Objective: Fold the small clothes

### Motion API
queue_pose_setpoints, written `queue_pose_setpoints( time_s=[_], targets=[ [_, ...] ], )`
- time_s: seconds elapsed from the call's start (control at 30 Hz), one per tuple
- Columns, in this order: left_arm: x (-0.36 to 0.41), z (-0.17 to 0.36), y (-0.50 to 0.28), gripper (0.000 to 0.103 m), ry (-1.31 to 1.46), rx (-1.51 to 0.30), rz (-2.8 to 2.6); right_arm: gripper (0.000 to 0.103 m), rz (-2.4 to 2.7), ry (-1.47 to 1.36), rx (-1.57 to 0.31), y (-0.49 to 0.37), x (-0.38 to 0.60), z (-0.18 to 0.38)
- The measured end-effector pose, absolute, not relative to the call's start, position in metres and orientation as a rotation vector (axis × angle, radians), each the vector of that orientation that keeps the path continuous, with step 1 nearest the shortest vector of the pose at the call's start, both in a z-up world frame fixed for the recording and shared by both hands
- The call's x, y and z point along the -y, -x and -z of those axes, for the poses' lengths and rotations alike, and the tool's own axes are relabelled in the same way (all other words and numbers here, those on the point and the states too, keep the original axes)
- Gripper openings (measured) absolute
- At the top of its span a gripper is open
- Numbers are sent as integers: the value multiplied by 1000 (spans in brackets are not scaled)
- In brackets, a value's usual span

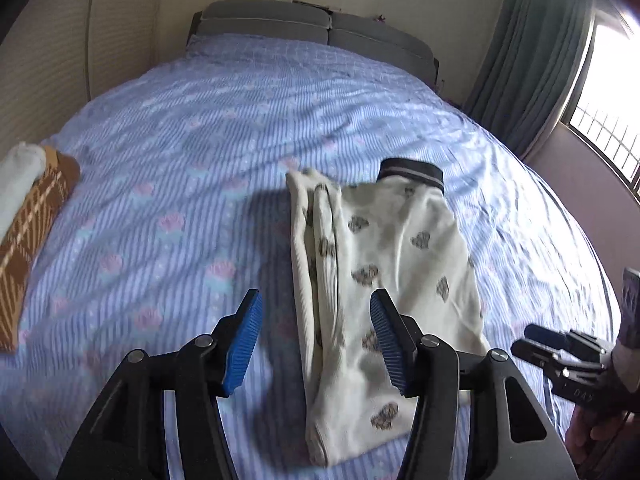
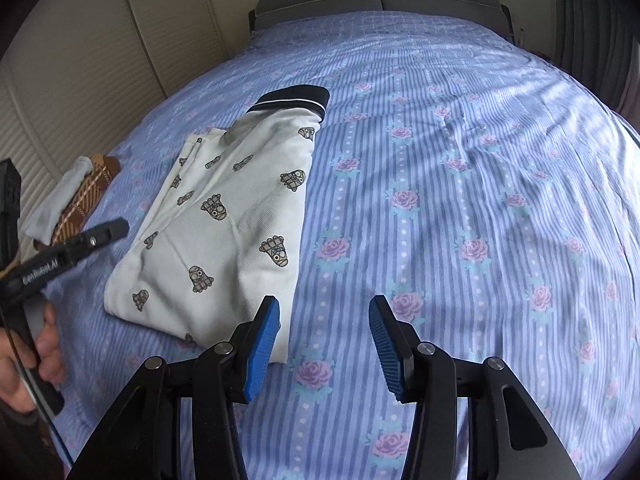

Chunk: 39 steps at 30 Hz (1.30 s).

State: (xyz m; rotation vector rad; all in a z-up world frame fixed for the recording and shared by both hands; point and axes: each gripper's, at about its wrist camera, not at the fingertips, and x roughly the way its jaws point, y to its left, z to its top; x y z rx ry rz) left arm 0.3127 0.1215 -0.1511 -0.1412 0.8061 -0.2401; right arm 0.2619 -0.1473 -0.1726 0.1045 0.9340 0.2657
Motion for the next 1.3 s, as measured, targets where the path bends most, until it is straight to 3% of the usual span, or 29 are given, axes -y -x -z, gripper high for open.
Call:
queue_pose_setpoints(
  time_s=[0.1,0.2,0.47,0.5,0.53,0.57,0.83,1.07,1.1,1.17,1.23,1.3],
  targets=[
    [-109,140,-357,51,79,-787,295,48,-256,-139,-932,-263,152,174],
    [-88,150,-400,37,-10,-856,324,48,-252,-174,-930,-264,156,174],
    [-76,184,-430,29,-81,-953,231,48,-268,-228,-955,-269,158,186],
    [-76,185,-430,26,-78,-949,231,48,-270,-233,-957,-269,157,187],
    [-75,186,-429,13,-80,-947,236,48,-272,-238,-956,-269,157,188],
    [-73,186,-429,9,-85,-942,234,48,-270,-241,-956,-269,157,189],
    [-88,153,-414,8,-47,-830,200,48,-268,-272,-920,-277,157,177],
    [-90,180,-425,9,-68,-882,204,48,-278,-231,-935,-294,140,185],
    [-91,179,-422,11,-61,-871,203,48,-280,-231,-938,-295,139,186],
    [-92,176,-414,28,-51,-855,205,48,-281,-223,-936,-295,137,187],
    [-95,171,-400,36,-45,-837,198,48,-282,-210,-930,-293,135,185],
    [-99,167,-379,37,-44,-828,187,48,-280,-197,-920,-292,134,182]
  ],
)
